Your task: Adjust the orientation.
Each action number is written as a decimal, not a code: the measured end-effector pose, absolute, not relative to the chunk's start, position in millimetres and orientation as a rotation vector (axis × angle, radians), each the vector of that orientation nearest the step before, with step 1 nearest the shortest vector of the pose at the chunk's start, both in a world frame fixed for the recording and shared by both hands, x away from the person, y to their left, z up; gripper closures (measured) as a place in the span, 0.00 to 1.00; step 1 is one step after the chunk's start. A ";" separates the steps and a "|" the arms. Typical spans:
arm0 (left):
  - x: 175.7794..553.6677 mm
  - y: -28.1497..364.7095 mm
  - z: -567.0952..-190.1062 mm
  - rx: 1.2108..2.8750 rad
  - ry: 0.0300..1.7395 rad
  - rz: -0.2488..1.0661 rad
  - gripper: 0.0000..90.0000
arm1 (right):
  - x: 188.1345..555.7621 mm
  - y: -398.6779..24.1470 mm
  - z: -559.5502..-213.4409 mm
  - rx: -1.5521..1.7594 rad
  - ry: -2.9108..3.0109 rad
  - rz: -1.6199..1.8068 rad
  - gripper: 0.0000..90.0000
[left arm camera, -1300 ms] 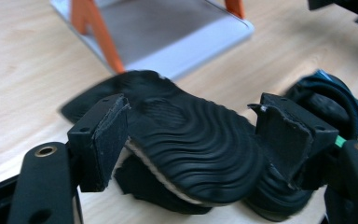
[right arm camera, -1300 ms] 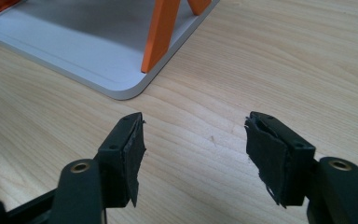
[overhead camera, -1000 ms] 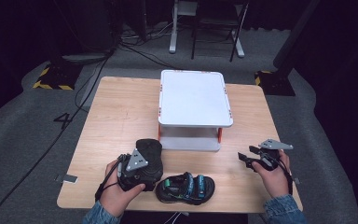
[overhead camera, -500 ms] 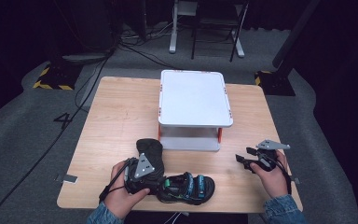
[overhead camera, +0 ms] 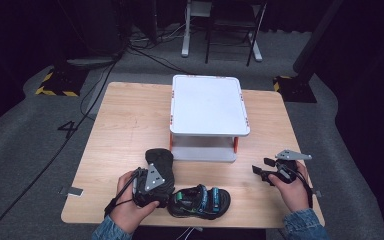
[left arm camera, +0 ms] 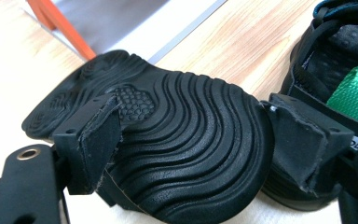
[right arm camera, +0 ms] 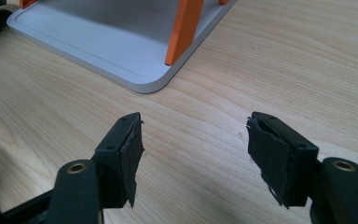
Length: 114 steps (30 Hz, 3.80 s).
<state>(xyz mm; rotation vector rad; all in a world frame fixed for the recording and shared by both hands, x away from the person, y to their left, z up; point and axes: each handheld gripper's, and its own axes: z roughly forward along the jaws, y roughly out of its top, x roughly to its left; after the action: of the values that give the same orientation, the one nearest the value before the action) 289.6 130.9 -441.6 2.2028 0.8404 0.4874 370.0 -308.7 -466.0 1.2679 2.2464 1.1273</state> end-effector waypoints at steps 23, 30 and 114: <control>281.1 188.2 -432.8 2.104 1.026 0.333 0.31 | 379.3 -302.9 -461.7 1.252 2.245 1.158 0.40; 278.9 213.4 -434.8 2.100 1.150 0.335 0.39 | 384.4 -295.3 -461.8 1.231 2.266 1.156 0.40; 377.3 133.1 -447.6 1.989 1.014 0.228 0.62 | 340.4 -322.1 -475.8 1.317 2.204 1.065 0.39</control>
<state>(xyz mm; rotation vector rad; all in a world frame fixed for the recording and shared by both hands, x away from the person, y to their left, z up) 377.3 133.1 -447.6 1.9887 1.0145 0.2276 340.4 -322.1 -475.8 1.3171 2.2037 1.0650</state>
